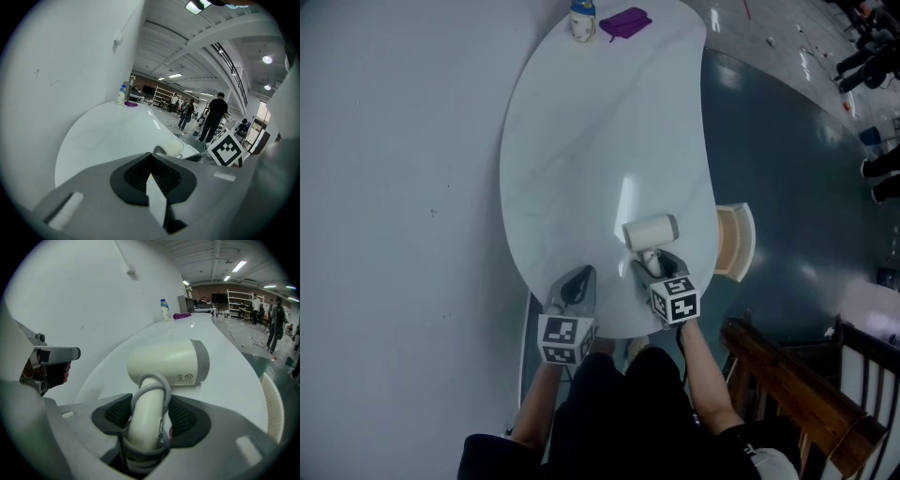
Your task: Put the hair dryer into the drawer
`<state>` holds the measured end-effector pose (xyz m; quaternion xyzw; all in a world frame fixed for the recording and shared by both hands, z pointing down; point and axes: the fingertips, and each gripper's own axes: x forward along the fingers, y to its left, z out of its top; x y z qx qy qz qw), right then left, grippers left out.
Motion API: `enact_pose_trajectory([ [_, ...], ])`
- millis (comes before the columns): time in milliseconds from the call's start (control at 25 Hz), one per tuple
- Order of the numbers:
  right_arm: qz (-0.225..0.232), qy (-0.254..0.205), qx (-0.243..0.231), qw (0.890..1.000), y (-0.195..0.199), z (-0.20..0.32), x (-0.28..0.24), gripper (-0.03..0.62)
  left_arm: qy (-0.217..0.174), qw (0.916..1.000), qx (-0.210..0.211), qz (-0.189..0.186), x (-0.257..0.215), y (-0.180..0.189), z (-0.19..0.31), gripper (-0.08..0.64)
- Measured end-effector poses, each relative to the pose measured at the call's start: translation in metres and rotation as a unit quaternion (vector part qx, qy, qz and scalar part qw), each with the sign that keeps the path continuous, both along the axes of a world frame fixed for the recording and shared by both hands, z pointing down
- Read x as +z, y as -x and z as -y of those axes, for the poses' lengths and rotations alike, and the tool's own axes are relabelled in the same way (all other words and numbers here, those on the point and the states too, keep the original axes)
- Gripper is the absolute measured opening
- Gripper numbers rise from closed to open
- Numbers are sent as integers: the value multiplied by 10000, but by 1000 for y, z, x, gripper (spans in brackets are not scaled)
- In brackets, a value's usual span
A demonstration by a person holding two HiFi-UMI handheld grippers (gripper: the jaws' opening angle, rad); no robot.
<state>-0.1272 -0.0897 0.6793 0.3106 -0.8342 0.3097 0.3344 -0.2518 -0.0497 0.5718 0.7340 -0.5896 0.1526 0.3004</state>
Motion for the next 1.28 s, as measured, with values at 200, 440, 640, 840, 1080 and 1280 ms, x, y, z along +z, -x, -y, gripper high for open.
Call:
enact_pose_trajectory([
  [200, 133, 19, 14, 9999, -3, -1, -2, 239, -65, 10000, 22, 2, -7, -1, 2, 6],
  [440, 341, -86, 250, 9991, -15, -2, -24, 238, -179, 9997, 148, 8, -17, -5, 1, 6],
  [640, 325, -291, 450, 9980, -35, -4, -54, 238, -407, 9985, 370, -13, -39, -21, 6, 6],
  [840, 369, -533, 751, 9951, -58, -7, -85, 238, -610, 9954, 733, -32, -62, -44, 11, 6],
  [1080, 387, -773, 1157, 9895, -95, -18, -113, 238, -835, 9885, 1260, -19, -82, -81, 9, 6],
  [1280, 333, -861, 1471, 9848, -129, -27, -122, 238, -910, 9825, 1622, -12, -85, -111, 11, 6],
])
